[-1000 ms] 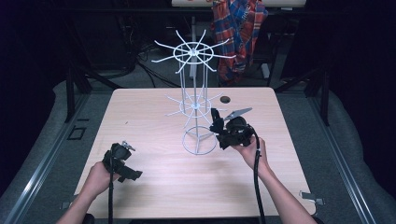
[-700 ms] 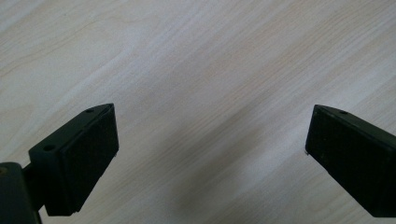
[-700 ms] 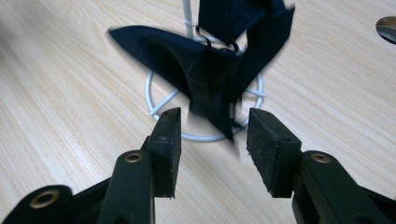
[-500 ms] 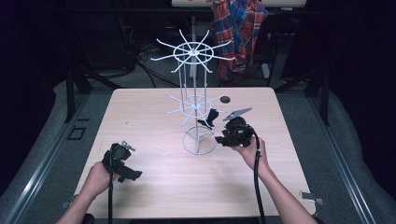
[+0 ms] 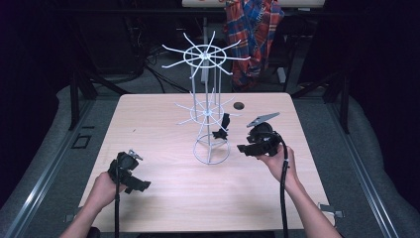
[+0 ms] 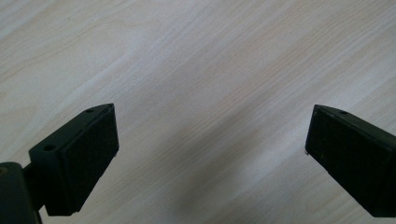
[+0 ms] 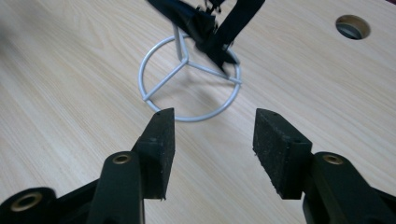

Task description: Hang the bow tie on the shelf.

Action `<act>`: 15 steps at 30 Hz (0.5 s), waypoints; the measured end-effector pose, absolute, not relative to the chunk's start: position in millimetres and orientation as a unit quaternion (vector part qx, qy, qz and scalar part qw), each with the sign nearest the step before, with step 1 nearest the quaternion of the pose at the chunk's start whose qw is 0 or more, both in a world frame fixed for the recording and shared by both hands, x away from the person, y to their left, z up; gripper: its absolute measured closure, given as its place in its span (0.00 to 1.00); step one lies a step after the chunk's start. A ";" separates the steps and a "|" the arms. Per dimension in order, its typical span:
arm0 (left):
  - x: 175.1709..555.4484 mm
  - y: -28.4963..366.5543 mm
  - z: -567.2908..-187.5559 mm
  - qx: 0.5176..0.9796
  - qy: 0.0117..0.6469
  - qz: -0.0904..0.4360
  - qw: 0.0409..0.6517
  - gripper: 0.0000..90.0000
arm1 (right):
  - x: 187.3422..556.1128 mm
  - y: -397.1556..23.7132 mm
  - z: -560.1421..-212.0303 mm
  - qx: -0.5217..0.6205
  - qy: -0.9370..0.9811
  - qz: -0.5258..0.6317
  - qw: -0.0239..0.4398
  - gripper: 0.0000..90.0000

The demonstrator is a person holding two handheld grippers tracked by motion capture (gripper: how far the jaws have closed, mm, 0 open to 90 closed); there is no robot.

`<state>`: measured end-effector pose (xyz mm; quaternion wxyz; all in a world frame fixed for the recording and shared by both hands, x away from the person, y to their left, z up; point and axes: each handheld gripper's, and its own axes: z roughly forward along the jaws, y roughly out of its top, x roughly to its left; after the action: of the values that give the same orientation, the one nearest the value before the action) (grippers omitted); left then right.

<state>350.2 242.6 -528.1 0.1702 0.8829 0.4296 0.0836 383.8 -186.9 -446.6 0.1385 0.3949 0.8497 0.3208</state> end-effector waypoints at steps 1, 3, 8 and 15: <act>350.1 242.6 -528.1 0.883 0.430 0.084 0.170 0.03 | 381.5 -190.7 -445.9 0.398 0.848 0.321 0.138 0.50; 350.0 242.9 -527.6 0.883 0.430 0.082 0.170 0.03 | 377.7 -196.6 -445.5 0.402 0.848 0.316 0.140 0.47; 350.2 243.4 -527.6 0.881 0.433 0.086 0.171 0.03 | 368.5 -214.7 -452.2 0.418 0.850 0.291 0.134 0.41; 350.6 243.5 -527.4 0.879 0.436 0.086 0.172 0.03 | 352.6 -236.6 -473.3 0.436 0.857 0.242 0.127 0.29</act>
<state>350.6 243.5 -527.4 0.1720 0.8792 0.4360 0.0862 352.6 -236.6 -473.3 0.1272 0.4360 0.8574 0.2422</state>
